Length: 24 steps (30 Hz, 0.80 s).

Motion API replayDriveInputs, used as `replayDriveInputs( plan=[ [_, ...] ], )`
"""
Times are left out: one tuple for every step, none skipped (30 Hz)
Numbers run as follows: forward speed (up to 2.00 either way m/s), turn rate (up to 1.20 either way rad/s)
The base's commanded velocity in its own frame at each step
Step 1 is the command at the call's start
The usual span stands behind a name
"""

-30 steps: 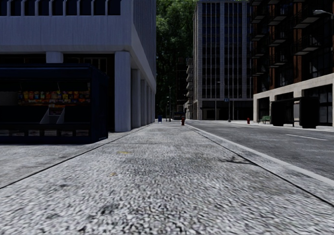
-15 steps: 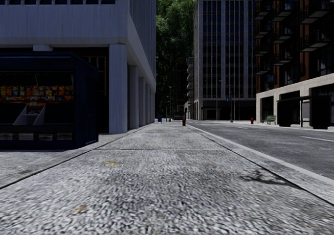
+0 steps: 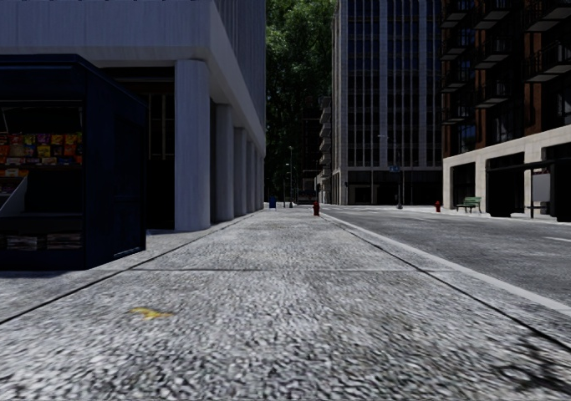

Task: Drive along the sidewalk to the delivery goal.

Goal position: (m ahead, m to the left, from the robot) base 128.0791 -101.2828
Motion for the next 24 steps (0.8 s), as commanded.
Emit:
replayDriveInputs(
  plan=[
    [2.0,0.0],
    [2.0,0.0],
    [2.0,0.0],
    [2.0,0.0],
    [2.0,0.0],
    [2.0,0.0],
    [2.0,0.0],
    [2.0,0.0],
    [2.0,0.0],
    [2.0,0.0],
    [2.0,0.0],
    [2.0,0.0],
    [2.0,0.0],
    [2.0,0.0],
    [2.0,0.0],
    [2.0,0.0],
    [2.0,0.0],
    [2.0,0.0],
    [2.0,0.0],
    [2.0,0.0],
    [2.0,0.0],
    [2.0,0.0],
    [2.0,0.0],
    [2.0,0.0]
  ],
)
